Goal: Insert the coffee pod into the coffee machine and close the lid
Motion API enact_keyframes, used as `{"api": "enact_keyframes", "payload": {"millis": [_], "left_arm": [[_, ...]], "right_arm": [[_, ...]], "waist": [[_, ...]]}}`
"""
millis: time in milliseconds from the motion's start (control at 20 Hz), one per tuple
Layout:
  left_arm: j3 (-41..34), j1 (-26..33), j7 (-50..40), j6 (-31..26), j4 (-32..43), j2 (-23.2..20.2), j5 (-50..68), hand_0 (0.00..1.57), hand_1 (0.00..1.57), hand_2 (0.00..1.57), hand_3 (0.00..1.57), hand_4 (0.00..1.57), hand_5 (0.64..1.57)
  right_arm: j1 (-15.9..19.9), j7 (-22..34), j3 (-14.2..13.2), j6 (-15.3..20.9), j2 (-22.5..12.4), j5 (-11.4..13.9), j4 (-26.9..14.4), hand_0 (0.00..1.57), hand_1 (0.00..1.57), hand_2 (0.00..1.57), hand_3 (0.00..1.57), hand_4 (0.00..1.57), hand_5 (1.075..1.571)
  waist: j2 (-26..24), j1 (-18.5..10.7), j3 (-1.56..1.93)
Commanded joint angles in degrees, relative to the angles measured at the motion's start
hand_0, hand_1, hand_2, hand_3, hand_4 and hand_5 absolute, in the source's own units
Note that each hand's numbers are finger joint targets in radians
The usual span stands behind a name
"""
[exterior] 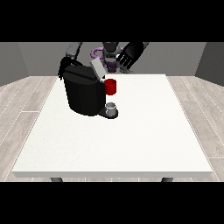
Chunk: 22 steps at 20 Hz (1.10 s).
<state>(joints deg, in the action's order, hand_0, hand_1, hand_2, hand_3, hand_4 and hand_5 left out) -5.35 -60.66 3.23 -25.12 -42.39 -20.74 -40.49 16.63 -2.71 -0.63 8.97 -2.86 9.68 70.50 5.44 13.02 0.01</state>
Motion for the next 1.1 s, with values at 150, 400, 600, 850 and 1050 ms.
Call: {"api": "enact_keyframes", "payload": {"millis": [150,400,600,850,1050], "left_arm": [[-1.6,-7.7,0.2,-1.2,0.8,-4.5,-0.5,1.20,1.20,1.27,1.26,0.49,1.571],[-2.0,-9.2,-0.9,-2.4,1.6,-4.0,-0.1,1.24,1.24,1.29,1.25,0.48,1.571],[-1.9,-12.0,-2.6,-1.2,2.0,-2.6,-0.7,1.22,1.22,1.29,1.24,0.49,1.571],[-0.7,-10.7,0.0,-0.2,3.2,-3.2,-2.2,1.17,1.17,1.24,1.22,0.46,1.571],[-1.8,-9.2,1.9,1.3,4.5,-3.9,-1.8,1.26,1.26,1.29,1.23,0.43,1.571]], "right_arm": [[6.6,2.6,-2.5,0.7,-1.1,-1.0,1.3,0.00,0.00,0.00,0.00,0.26,1.571],[7.6,2.7,-4.4,-0.3,-2.3,-2.8,0.9,0.00,0.00,0.00,0.00,0.00,1.571],[8.2,1.0,-2.6,2.0,-0.9,-0.1,0.0,0.00,0.00,0.00,0.00,0.12,1.571],[9.7,4.2,-3.1,0.4,-2.3,-0.9,1.7,0.00,0.00,0.00,0.00,0.00,1.571],[8.0,2.7,-1.4,2.5,-0.3,0.7,2.9,0.00,0.00,0.00,0.00,0.15,1.571]], "waist": [[6.6,1.6,0.00],[7.1,1.7,0.01],[8.9,2.5,0.01],[10.3,3.6,0.00],[11.5,3.4,-0.01]]}}
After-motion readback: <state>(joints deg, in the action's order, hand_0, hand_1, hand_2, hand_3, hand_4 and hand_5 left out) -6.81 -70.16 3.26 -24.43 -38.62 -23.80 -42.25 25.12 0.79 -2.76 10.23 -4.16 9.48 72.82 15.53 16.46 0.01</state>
